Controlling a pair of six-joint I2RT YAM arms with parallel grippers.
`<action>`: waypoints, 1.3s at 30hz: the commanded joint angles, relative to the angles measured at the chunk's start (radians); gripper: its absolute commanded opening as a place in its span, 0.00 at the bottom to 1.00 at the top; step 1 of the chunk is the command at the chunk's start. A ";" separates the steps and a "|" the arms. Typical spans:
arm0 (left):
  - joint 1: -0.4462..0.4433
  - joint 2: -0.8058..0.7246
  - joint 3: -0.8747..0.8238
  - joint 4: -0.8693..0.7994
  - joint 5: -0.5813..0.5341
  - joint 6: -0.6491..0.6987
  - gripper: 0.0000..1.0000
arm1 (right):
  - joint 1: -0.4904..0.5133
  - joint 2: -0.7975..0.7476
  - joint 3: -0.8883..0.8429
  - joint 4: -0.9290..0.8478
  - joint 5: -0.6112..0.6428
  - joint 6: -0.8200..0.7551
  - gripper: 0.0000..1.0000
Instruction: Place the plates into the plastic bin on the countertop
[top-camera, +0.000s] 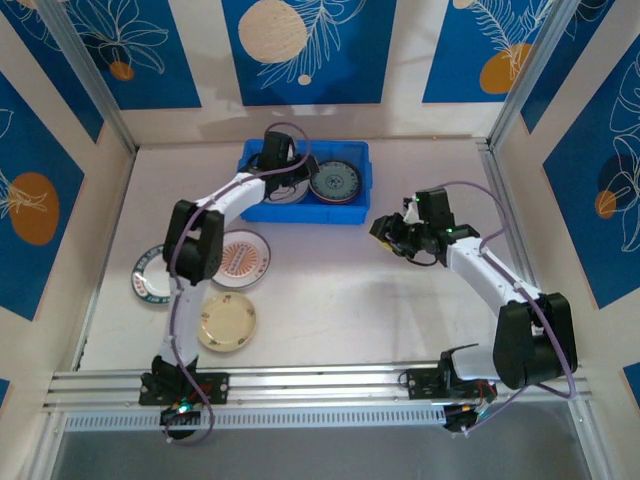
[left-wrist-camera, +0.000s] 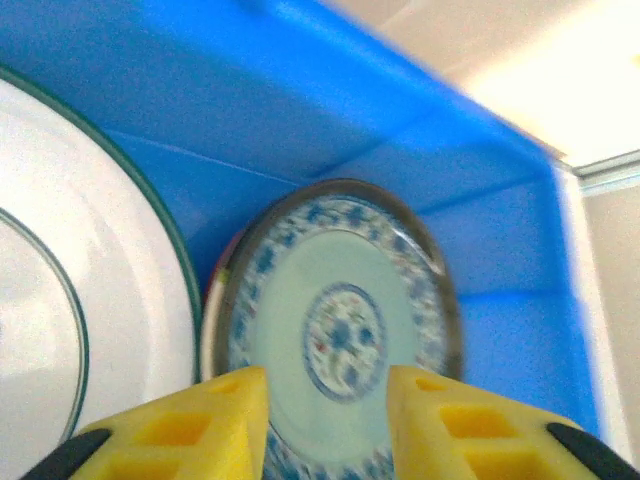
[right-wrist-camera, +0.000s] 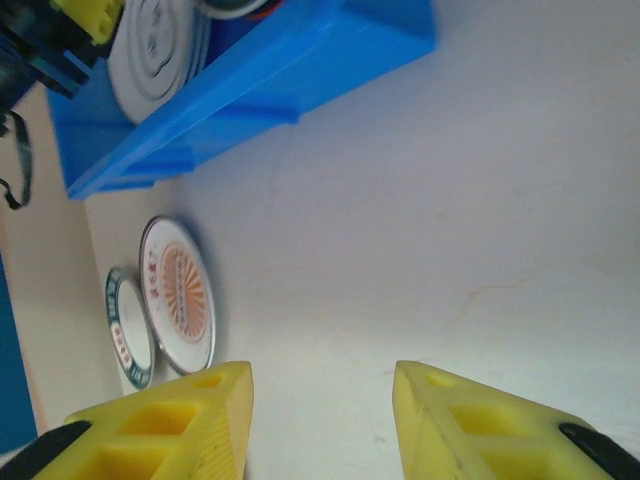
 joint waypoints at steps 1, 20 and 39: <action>-0.003 -0.212 -0.089 0.080 0.028 0.047 0.47 | 0.070 0.036 0.037 0.073 -0.033 -0.018 0.43; -0.039 -0.961 -0.762 -0.152 -0.055 0.168 1.00 | 0.305 0.288 0.166 0.203 -0.033 -0.068 0.55; -0.054 -1.335 -1.043 -0.253 -0.286 0.040 1.00 | 0.399 0.574 0.368 0.241 -0.121 -0.053 0.51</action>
